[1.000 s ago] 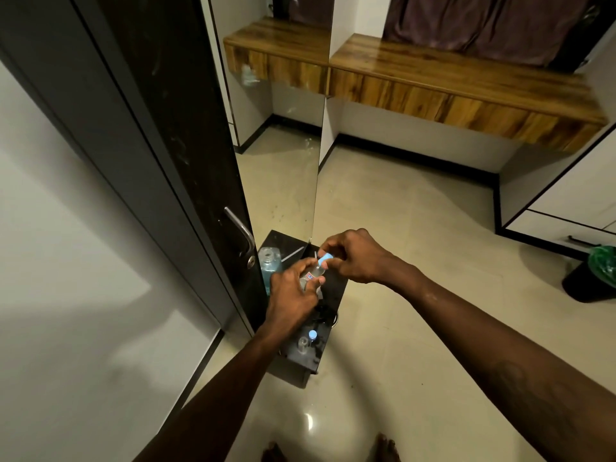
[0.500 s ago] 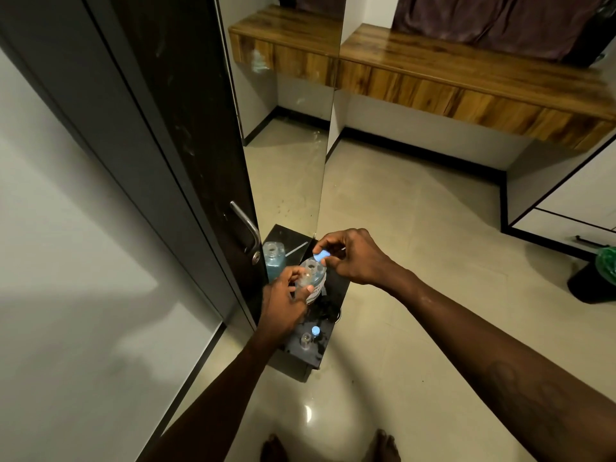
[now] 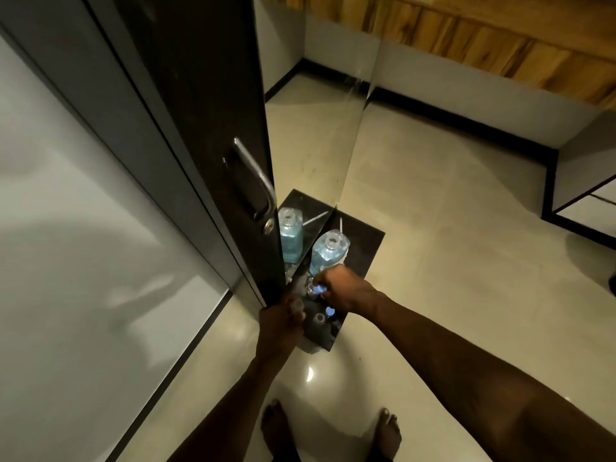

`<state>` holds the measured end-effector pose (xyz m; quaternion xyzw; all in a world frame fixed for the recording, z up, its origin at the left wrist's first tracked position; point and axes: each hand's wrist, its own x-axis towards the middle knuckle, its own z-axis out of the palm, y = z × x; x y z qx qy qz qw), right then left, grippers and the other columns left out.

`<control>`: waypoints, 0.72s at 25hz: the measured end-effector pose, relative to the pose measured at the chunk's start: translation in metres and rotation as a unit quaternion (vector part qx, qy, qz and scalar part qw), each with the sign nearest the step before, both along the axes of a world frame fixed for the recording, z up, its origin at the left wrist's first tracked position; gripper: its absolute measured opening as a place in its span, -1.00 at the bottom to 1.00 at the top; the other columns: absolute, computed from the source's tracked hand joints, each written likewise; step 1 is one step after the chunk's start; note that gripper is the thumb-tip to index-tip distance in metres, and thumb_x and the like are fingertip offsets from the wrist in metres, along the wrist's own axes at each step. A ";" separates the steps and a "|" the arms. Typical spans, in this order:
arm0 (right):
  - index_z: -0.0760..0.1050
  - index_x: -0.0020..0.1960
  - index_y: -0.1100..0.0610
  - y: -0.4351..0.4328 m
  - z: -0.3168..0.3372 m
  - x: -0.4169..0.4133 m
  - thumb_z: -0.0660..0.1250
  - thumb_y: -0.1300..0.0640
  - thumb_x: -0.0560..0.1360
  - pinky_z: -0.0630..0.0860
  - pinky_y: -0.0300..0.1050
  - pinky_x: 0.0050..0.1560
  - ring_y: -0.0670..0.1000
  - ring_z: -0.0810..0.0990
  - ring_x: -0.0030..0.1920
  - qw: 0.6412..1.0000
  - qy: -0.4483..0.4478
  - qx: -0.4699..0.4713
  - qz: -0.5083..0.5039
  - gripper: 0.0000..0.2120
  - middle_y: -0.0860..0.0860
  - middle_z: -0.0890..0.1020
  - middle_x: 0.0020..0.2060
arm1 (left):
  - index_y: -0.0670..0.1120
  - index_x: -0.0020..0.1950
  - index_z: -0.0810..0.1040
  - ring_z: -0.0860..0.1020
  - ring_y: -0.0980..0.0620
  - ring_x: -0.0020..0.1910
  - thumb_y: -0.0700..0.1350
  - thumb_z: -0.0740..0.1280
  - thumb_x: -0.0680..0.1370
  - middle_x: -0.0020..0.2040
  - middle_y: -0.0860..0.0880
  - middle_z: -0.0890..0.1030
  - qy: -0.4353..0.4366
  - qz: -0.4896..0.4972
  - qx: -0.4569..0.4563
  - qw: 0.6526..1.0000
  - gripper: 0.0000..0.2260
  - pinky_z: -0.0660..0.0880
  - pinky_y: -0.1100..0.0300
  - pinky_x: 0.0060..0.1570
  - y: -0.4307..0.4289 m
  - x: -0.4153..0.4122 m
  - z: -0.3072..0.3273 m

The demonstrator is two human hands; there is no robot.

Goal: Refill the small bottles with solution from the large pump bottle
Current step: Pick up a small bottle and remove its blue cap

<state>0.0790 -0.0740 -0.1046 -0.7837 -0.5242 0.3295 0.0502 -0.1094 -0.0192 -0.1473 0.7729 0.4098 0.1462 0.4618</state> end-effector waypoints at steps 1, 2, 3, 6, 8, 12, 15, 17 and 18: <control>0.61 -0.03 0.14 0.004 -0.012 -0.001 0.32 0.23 0.51 0.65 0.09 -0.01 0.11 0.64 -0.07 1.000 -0.006 -0.009 0.018 -0.90 0.11 0.64 -0.09 | -0.26 -0.05 0.63 0.55 0.45 -0.28 -0.32 0.52 0.46 -0.23 0.14 0.61 0.006 0.007 -0.001 1.000 -0.88 0.41 0.60 -0.17 0.000 -0.002 -0.011; 0.57 -0.08 0.16 0.009 -0.022 -0.002 0.29 0.26 0.49 0.65 0.10 -0.02 0.13 0.64 -0.09 0.999 -0.009 -0.016 0.029 -0.90 0.13 0.63 -0.11 | -0.26 -0.04 0.64 0.55 0.40 -0.26 -0.35 0.54 0.44 -0.20 0.04 0.67 0.005 0.011 -0.001 1.000 -0.85 0.42 0.59 -0.17 0.000 -0.002 -0.019; 0.54 -0.12 0.18 0.013 -0.030 -0.004 0.27 0.28 0.47 0.64 0.09 -0.05 0.14 0.63 -0.11 0.999 -0.016 -0.024 0.039 -0.91 0.14 0.62 -0.13 | -0.25 -0.03 0.65 0.56 0.32 -0.21 -0.35 0.54 0.42 -0.15 -0.04 0.70 0.006 0.016 0.007 1.000 -0.83 0.43 0.57 -0.19 0.001 -0.003 -0.029; 0.48 -0.14 0.14 0.016 -0.049 -0.011 0.30 0.29 0.51 0.49 -0.08 -0.14 0.11 0.57 -0.13 0.997 -0.044 -0.017 0.069 -0.91 0.10 0.58 -0.14 | -0.27 0.02 0.64 0.56 0.19 -0.15 -0.35 0.53 0.43 -0.08 -0.12 0.70 0.011 0.034 0.012 0.999 -0.80 0.41 0.61 -0.18 0.001 0.002 -0.044; 0.56 -0.03 0.14 0.015 -0.062 -0.013 0.34 0.25 0.55 0.43 -0.15 -0.10 0.10 0.59 -0.07 0.995 -0.053 -0.018 0.084 -0.95 0.11 0.60 -0.08 | -0.29 0.08 0.60 0.55 0.38 -0.15 -0.38 0.51 0.45 -0.08 0.00 0.66 -0.008 0.033 0.000 0.999 -0.76 0.37 0.65 -0.09 0.001 0.007 -0.048; 0.58 0.05 0.20 0.020 -0.066 -0.008 0.31 0.26 0.57 0.51 -0.12 -0.11 0.12 0.61 -0.09 0.996 -0.037 -0.014 0.081 -0.90 0.13 0.58 -0.08 | -0.36 0.11 0.53 0.49 0.57 -0.07 -0.47 0.46 0.45 -0.08 0.20 0.51 -0.021 0.023 -0.039 0.999 -0.73 0.36 0.64 -0.06 0.002 0.012 -0.056; 0.57 0.04 0.24 0.021 -0.064 -0.006 0.29 0.32 0.58 0.41 -0.21 -0.17 0.07 0.51 -0.18 0.996 -0.036 -0.025 0.082 -0.90 0.08 0.49 -0.15 | -0.28 0.15 0.57 0.53 0.43 -0.07 -0.38 0.50 0.46 0.01 0.11 0.59 -0.007 0.040 -0.021 0.999 -0.71 0.35 0.65 -0.04 0.002 0.012 -0.061; 0.59 0.06 0.23 0.021 -0.068 -0.004 0.30 0.31 0.57 0.42 -0.19 -0.12 0.09 0.54 -0.14 0.996 -0.033 -0.027 0.073 -0.88 0.08 0.51 -0.13 | -0.28 0.16 0.58 0.50 0.40 -0.05 -0.36 0.51 0.45 0.03 0.11 0.56 -0.012 0.037 0.007 0.999 -0.69 0.33 0.68 -0.03 0.002 0.012 -0.063; 0.59 0.08 0.22 0.020 -0.070 -0.005 0.31 0.31 0.57 0.42 -0.17 -0.10 0.08 0.54 -0.13 0.997 -0.027 -0.024 0.071 -0.87 0.10 0.53 -0.12 | -0.29 0.16 0.58 0.50 0.42 -0.06 -0.37 0.52 0.45 0.03 0.10 0.56 -0.016 0.034 0.010 0.999 -0.69 0.32 0.69 -0.04 0.002 0.012 -0.064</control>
